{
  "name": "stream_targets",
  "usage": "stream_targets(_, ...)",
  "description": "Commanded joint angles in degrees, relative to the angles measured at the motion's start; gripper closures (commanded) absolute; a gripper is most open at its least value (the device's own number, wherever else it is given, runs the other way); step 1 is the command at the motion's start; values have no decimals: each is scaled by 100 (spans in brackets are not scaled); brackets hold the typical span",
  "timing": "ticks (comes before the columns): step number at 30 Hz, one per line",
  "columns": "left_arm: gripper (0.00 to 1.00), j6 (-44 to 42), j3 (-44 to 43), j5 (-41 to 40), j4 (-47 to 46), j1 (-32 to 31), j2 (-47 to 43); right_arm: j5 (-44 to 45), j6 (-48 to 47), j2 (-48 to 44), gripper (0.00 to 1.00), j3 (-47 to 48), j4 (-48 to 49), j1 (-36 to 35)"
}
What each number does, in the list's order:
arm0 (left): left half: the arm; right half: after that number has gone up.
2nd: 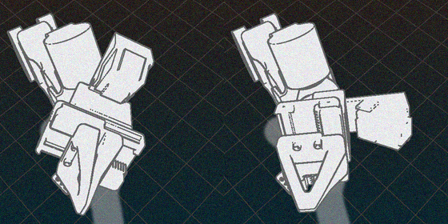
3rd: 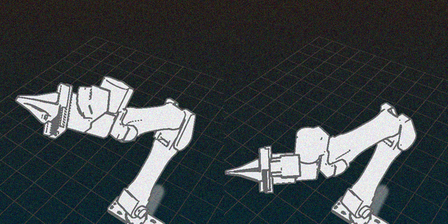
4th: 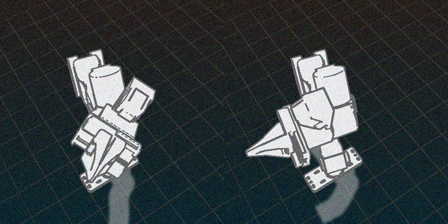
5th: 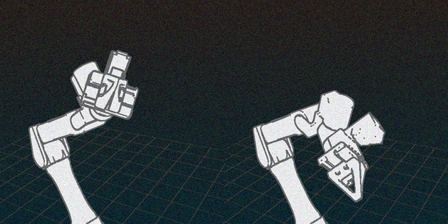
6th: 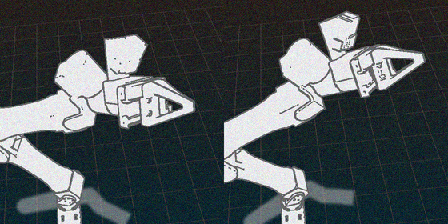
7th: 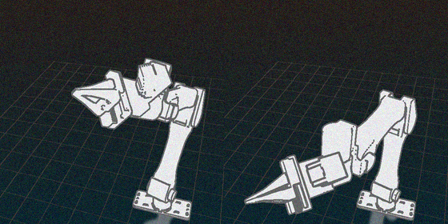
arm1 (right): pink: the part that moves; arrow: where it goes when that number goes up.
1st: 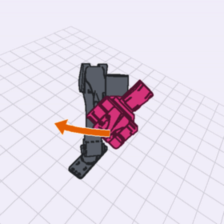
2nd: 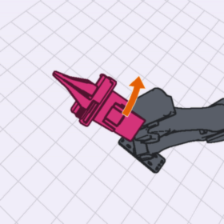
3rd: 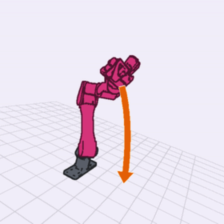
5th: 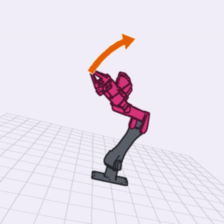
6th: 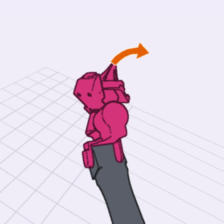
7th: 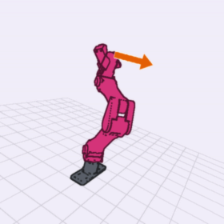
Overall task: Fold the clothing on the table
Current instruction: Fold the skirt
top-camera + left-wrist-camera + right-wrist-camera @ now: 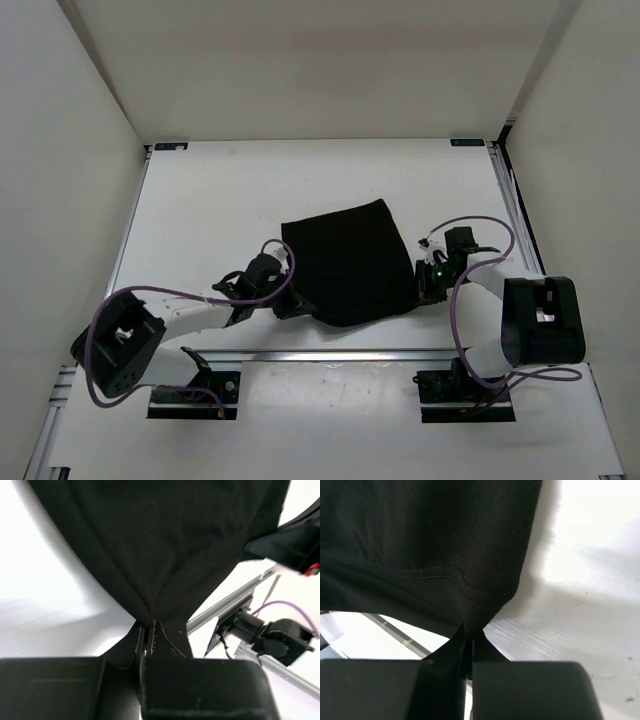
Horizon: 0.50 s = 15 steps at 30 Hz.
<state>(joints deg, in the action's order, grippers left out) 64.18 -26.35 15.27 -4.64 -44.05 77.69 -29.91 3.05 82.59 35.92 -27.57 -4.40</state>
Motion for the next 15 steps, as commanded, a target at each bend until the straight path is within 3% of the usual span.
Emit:
stream_targets(1,100,-431,208,64,349,632,-648,309,-217,-146,100,336,-336,63)
stream_targets(4,100,-722,384,187,727,1274,-1026,1631,-25,-330,100,607,-407,106)
stream_targets(6,100,-916,472,283,798,1513,-1168,1289,98,-567,92,644,-328,420)
stream_targets(9,100,-899,622,424,756,1619,-1247,558,178,-612,55,679,-284,783)
stream_targets(11,100,-803,753,416,624,1575,-1256,303,214,-569,39,601,-257,705)
stream_targets(12,100,-706,815,416,501,1549,-1282,162,248,-516,34,478,-249,591)
stream_targets(15,100,-495,1035,416,166,1523,-1379,-504,126,-498,33,118,-135,476)
